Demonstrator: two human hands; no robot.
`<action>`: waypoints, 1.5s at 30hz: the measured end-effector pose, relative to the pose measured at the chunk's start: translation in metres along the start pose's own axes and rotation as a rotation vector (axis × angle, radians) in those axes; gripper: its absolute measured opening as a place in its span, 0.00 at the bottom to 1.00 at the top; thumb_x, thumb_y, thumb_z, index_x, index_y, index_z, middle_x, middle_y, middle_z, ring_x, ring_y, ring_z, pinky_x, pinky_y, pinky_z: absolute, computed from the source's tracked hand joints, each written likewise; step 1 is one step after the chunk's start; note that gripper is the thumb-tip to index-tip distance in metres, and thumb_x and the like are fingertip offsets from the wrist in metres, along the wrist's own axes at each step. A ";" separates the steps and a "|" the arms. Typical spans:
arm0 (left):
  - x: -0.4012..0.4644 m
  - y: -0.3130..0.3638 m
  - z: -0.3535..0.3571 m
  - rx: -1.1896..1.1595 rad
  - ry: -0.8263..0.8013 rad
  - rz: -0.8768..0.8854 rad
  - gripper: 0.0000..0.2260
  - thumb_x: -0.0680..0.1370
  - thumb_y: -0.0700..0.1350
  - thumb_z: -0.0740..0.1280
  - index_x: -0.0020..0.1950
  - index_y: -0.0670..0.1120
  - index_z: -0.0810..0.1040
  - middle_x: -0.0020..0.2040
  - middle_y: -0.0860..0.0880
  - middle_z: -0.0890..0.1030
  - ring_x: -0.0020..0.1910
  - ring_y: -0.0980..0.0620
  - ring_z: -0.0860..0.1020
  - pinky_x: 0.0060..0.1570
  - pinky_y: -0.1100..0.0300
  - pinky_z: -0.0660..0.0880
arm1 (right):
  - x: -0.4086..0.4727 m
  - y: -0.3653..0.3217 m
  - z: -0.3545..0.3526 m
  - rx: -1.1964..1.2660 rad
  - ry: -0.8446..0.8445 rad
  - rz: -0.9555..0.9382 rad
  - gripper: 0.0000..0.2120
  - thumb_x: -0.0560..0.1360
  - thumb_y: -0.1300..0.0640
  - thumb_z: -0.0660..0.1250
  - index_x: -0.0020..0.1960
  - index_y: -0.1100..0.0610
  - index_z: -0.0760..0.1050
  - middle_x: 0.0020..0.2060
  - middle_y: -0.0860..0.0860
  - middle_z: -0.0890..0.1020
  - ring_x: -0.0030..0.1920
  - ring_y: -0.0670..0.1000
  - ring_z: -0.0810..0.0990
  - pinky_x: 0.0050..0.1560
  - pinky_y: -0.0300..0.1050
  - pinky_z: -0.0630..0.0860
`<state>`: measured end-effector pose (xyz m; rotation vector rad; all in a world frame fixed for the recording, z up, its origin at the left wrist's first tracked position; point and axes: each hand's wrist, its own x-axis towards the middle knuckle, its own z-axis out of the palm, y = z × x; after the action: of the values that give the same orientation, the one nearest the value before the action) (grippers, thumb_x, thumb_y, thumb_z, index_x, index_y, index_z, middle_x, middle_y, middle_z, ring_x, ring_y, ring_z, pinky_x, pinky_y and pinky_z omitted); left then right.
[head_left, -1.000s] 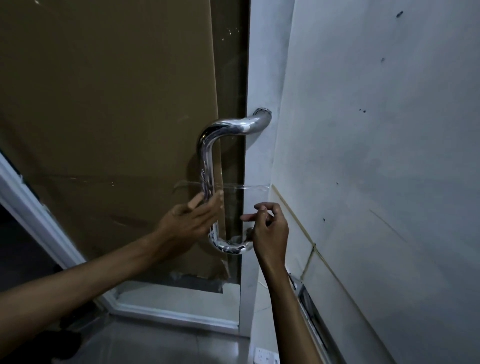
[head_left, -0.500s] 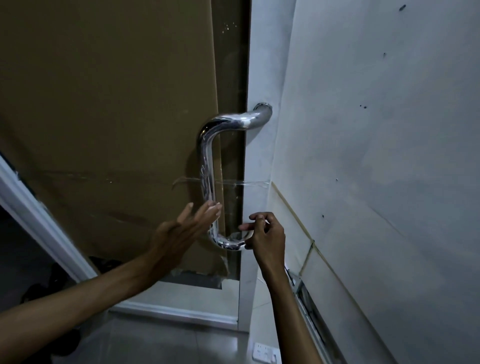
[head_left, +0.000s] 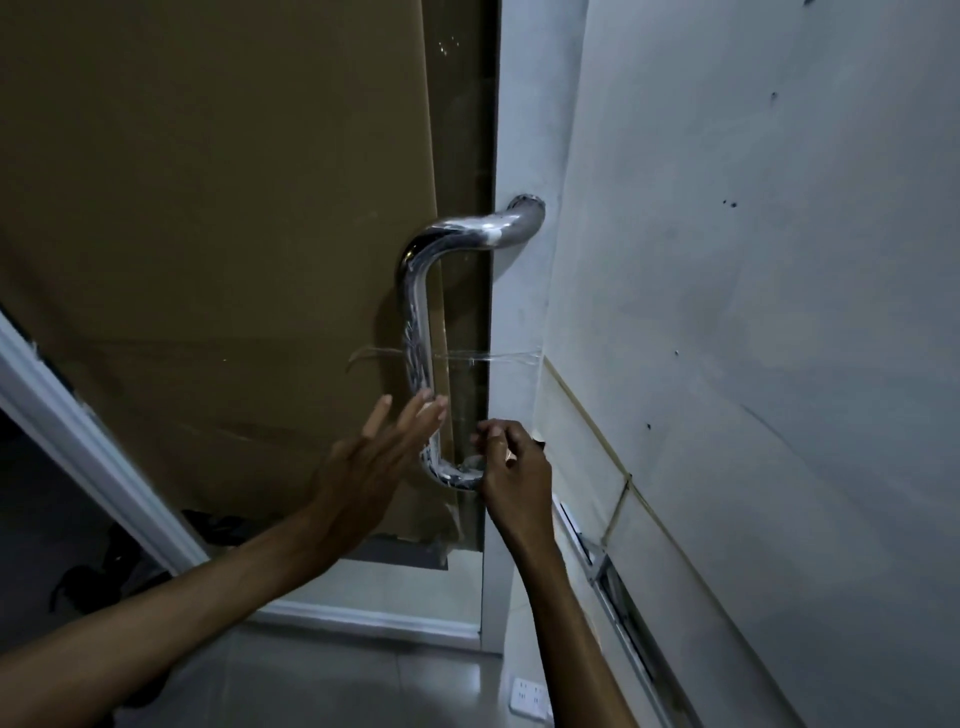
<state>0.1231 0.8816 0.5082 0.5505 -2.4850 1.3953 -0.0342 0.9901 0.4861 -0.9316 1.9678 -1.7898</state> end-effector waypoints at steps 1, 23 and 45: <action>0.004 0.001 -0.003 0.038 -0.088 -0.004 0.40 0.75 0.39 0.66 0.84 0.39 0.52 0.85 0.41 0.53 0.84 0.42 0.54 0.80 0.39 0.50 | -0.003 -0.002 0.005 -0.017 -0.002 -0.020 0.11 0.86 0.49 0.59 0.59 0.44 0.80 0.52 0.42 0.85 0.53 0.42 0.83 0.58 0.52 0.83; 0.022 -0.063 -0.052 -0.845 0.254 -0.613 0.23 0.74 0.42 0.63 0.70 0.50 0.77 0.73 0.48 0.72 0.65 0.42 0.70 0.63 0.40 0.68 | -0.030 -0.041 0.064 0.043 -0.178 -0.145 0.33 0.83 0.32 0.48 0.84 0.40 0.45 0.81 0.32 0.54 0.78 0.31 0.54 0.81 0.41 0.55; 0.091 -0.095 -0.079 -0.936 0.394 -0.595 0.30 0.77 0.39 0.65 0.79 0.55 0.69 0.75 0.59 0.72 0.63 0.51 0.66 0.63 0.42 0.68 | -0.031 -0.018 0.077 -0.004 -0.146 -0.183 0.31 0.85 0.38 0.52 0.84 0.37 0.42 0.83 0.38 0.52 0.82 0.42 0.54 0.81 0.59 0.60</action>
<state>0.0837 0.8853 0.6561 0.6209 -2.0617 0.0574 0.0415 0.9514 0.4856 -1.2425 1.8487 -1.7564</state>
